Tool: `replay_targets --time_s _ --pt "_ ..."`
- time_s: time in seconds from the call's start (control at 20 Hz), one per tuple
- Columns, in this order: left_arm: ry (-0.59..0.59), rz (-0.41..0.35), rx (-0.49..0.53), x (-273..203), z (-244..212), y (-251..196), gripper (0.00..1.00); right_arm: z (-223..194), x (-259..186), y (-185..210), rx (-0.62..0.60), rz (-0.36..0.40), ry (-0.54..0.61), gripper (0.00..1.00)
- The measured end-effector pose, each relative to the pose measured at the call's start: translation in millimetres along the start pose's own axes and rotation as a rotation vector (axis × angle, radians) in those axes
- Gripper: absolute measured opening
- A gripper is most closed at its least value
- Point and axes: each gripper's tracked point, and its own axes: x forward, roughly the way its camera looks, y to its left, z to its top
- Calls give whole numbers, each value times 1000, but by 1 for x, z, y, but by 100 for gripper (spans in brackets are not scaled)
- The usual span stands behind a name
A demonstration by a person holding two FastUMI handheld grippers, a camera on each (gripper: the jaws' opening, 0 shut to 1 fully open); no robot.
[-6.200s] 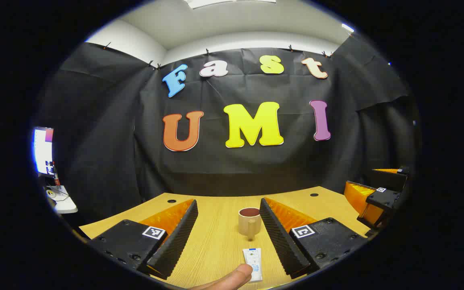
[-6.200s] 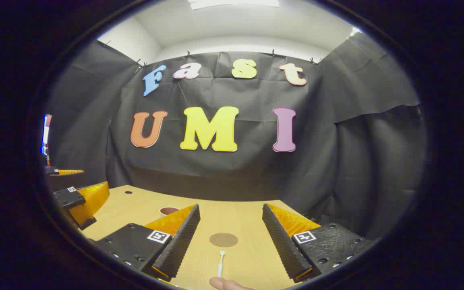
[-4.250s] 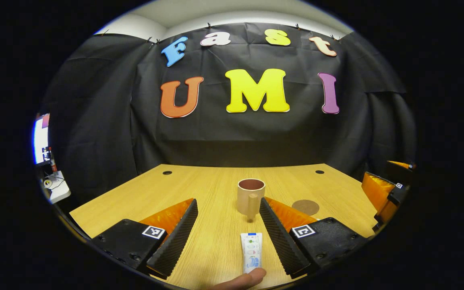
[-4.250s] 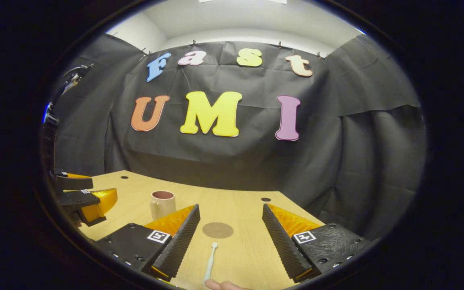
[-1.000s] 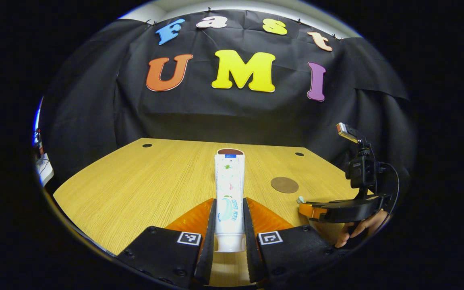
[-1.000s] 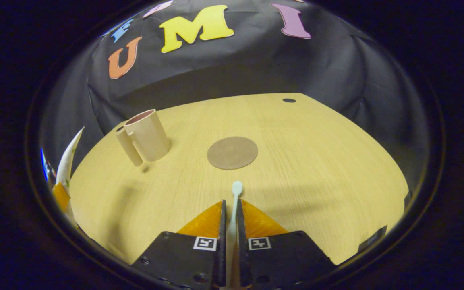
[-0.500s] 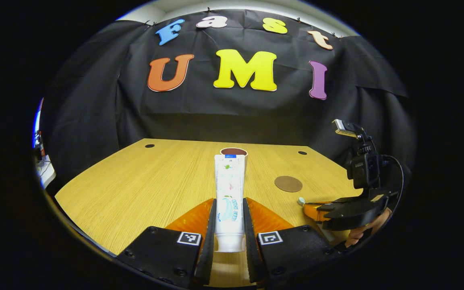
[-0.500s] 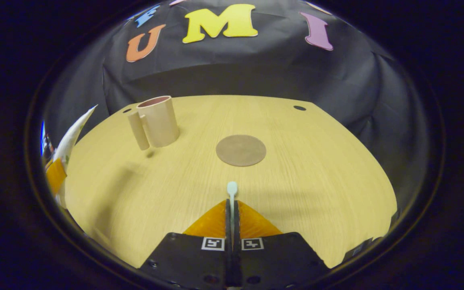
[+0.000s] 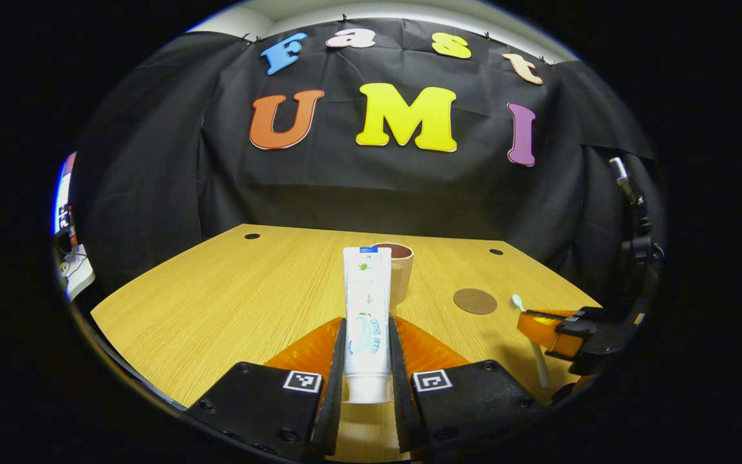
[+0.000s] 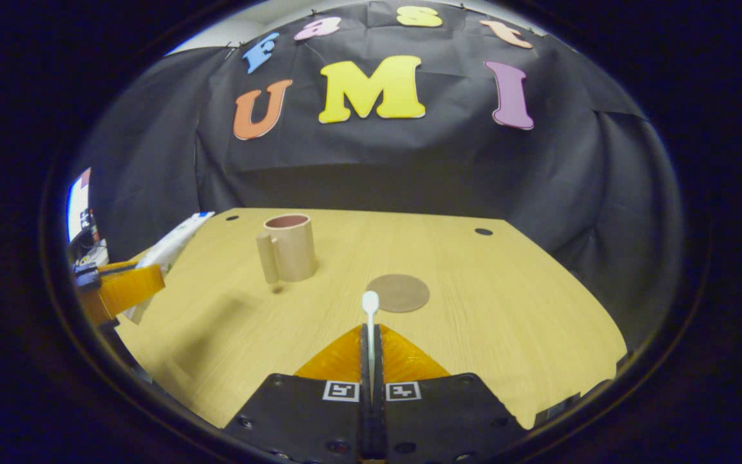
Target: Put the toothbrush and toothpaste on the desktop into the cup, then pick up the cup and place it on the coaster on the desktop.
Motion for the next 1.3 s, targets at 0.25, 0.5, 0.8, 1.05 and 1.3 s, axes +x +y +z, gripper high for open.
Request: replay_targets --time_s 0.25,0.5,0.8,1.05,1.3 --pt "-27 -26 3 -4 5 -12 37 31 -30 -6 21 2 -115 0" --pt "-96 -57 -26 -9 18 -23 37 40 -45 -13 45 -5 -174 0" --pt "-127 -51 -6 13 35 -23 37 38 -46 -21 68 -7 -189 0" --pt "-154 -69 -20 63 68 -22 37 32 -41 -25 75 -8 -185 0" --pt "-278 -123 3 115 119 -32 37 30 -37 -36 80 -17 -191 0"
